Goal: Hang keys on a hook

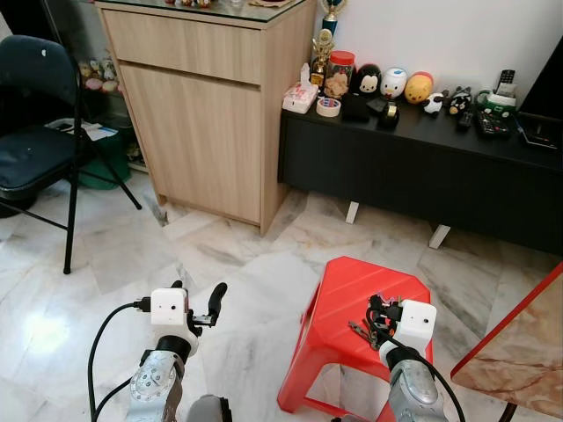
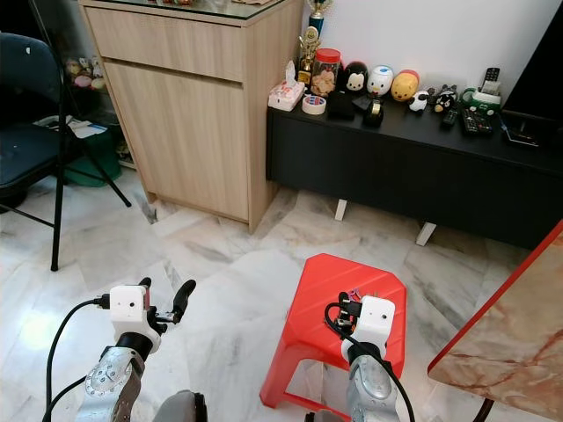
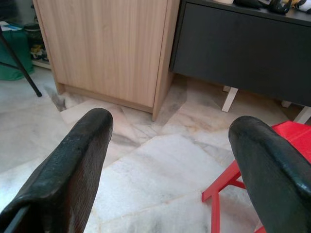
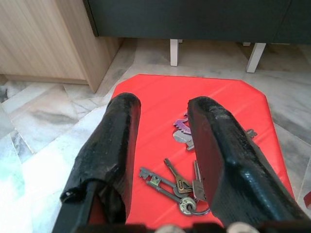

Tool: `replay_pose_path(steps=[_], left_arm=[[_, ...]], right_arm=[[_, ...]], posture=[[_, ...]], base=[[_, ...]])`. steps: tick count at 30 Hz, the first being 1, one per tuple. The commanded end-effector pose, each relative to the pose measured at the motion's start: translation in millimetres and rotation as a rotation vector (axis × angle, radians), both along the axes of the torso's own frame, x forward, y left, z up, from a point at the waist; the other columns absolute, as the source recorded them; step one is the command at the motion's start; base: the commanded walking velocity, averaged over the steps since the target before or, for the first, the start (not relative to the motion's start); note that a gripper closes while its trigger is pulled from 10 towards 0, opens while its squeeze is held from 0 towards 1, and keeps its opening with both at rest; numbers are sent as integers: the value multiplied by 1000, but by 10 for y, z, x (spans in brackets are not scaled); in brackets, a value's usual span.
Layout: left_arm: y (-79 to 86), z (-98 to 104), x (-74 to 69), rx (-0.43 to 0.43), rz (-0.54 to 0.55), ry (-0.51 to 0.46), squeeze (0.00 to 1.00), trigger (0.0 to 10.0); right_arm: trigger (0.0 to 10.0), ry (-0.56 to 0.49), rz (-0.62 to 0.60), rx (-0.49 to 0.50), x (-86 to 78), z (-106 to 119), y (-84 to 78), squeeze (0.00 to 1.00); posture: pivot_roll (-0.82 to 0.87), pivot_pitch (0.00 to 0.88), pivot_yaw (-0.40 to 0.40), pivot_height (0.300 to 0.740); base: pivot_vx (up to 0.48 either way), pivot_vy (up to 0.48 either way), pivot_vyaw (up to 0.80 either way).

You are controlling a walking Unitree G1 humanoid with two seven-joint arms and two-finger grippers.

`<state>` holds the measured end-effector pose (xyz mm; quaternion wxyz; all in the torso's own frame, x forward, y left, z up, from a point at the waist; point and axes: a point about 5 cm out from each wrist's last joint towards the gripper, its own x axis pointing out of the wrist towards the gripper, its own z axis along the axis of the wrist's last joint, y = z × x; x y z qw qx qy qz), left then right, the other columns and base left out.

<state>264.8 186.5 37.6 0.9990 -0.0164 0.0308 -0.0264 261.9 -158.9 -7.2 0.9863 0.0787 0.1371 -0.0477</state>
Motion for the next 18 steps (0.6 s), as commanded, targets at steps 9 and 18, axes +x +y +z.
replay_pose_path(steps=[9,18], left_arm=[[-23,2,-11,2,-17,-4,0,10000],[-32,-4,-12,1,-19,-1,0,10000]], right_arm=[[10000,-22,0,-7,19,29,-14,0],[10000,-21,4,-15,12,25,-20,0]], posture=[[61,0,-76,646],[63,0,-76,646]], base=[[279,0,0],[281,0,0]])
